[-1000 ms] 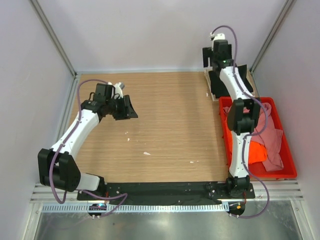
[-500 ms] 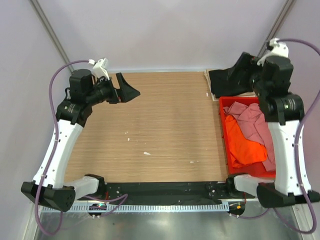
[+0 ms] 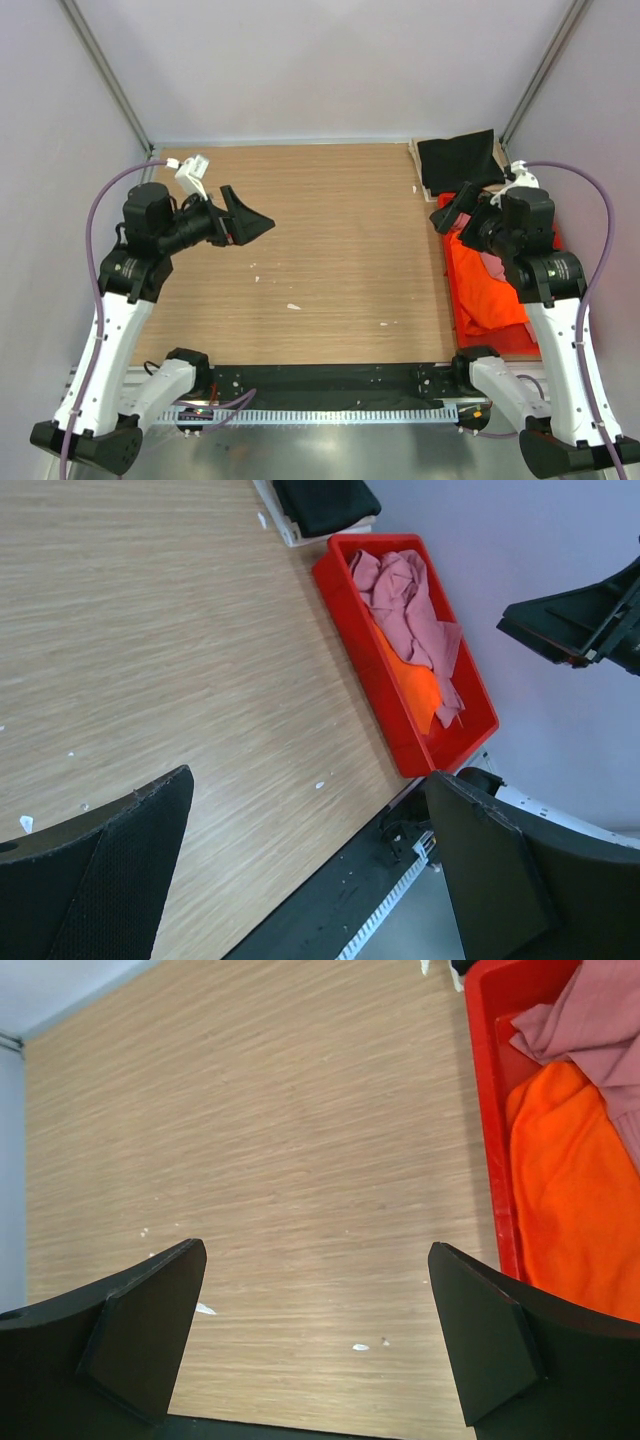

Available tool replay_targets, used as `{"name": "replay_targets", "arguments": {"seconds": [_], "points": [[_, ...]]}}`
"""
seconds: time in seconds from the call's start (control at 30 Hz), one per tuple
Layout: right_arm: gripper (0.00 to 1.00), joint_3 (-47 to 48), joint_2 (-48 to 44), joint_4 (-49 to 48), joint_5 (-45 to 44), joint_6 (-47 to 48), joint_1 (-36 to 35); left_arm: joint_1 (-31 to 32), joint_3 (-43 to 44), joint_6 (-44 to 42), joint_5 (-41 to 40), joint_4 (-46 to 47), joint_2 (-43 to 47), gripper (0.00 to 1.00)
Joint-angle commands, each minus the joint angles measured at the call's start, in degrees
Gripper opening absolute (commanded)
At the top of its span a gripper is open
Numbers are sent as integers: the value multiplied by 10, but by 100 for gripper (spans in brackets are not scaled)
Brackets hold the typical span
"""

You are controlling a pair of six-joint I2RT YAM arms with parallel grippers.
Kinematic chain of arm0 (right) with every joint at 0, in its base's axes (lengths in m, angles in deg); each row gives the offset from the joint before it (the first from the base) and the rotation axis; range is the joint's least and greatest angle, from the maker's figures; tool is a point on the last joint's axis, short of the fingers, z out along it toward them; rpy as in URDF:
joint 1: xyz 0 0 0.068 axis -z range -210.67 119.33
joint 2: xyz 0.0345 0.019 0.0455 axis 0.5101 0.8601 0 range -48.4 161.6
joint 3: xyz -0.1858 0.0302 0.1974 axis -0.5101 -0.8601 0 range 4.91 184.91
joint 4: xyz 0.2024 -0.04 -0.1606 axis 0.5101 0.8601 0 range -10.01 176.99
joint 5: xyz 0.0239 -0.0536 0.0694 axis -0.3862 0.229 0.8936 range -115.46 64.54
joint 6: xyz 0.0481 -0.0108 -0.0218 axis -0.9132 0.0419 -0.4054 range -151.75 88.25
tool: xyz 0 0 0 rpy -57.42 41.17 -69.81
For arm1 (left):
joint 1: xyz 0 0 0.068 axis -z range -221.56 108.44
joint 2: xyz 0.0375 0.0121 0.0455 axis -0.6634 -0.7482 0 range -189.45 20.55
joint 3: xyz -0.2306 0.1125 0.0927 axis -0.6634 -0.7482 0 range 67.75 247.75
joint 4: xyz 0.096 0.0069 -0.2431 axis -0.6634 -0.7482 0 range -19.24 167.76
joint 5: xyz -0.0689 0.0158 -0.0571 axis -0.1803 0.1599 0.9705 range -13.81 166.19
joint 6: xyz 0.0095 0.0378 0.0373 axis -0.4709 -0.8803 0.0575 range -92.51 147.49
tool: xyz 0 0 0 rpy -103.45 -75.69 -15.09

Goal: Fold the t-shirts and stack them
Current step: Reset both grippers

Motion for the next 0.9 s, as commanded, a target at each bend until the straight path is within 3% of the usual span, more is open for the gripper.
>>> {"name": "replay_targets", "arguments": {"seconds": [0.0, 0.87], "points": [[100, 4, -14, -52, 28, -32, -1, -3, -5, -5, 9, 17, 24, 100], [100, -6, -26, -71, 46, -56, -2, -3, -2, -15, -1, 0, 38, 100]]}}
